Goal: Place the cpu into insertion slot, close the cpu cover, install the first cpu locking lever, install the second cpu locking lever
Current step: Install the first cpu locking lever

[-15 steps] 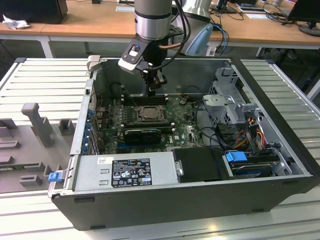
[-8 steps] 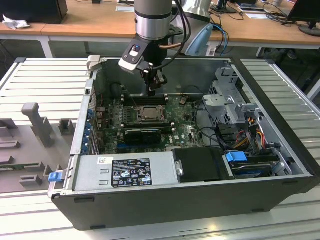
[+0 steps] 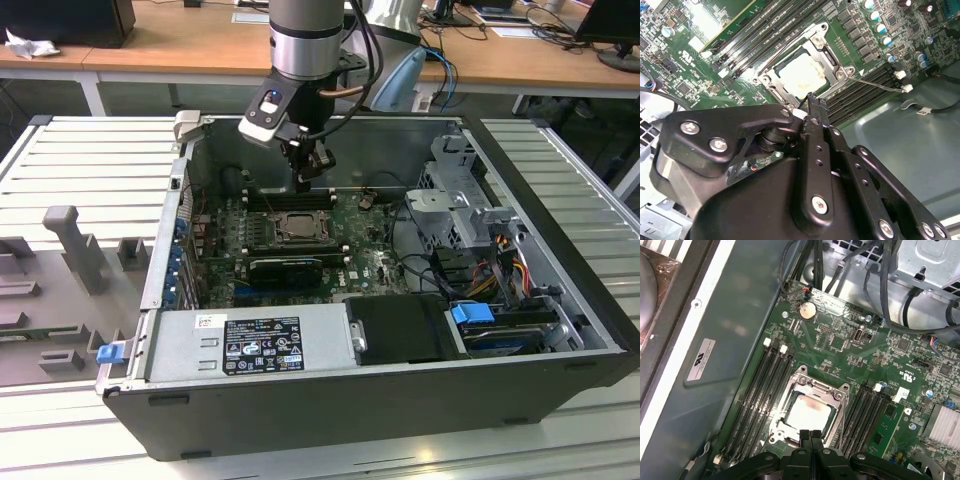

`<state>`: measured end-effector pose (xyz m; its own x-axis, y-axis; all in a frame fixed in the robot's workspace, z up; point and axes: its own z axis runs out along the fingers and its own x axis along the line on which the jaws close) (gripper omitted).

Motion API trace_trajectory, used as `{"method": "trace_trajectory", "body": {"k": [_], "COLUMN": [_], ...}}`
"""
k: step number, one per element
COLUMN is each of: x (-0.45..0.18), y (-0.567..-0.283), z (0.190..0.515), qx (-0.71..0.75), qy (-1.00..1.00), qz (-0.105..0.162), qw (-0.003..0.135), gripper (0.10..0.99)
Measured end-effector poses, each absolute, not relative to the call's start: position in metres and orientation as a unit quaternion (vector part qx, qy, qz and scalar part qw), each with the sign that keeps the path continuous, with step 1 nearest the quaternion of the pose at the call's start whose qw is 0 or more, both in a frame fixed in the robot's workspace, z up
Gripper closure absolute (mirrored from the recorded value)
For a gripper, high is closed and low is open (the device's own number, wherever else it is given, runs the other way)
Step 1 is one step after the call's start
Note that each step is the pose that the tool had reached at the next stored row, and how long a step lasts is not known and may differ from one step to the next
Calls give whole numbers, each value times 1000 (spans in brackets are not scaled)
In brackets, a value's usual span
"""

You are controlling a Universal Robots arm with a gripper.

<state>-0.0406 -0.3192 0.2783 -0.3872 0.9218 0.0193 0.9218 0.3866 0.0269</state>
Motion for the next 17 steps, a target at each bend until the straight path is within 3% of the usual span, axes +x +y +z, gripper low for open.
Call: {"method": "trace_trajectory", "body": {"k": [17], "x": [-41], "y": [-319], "z": [278], "qx": [-537], "qy": [-843], "qz": [-17], "qw": [1], "gripper": [980]}}
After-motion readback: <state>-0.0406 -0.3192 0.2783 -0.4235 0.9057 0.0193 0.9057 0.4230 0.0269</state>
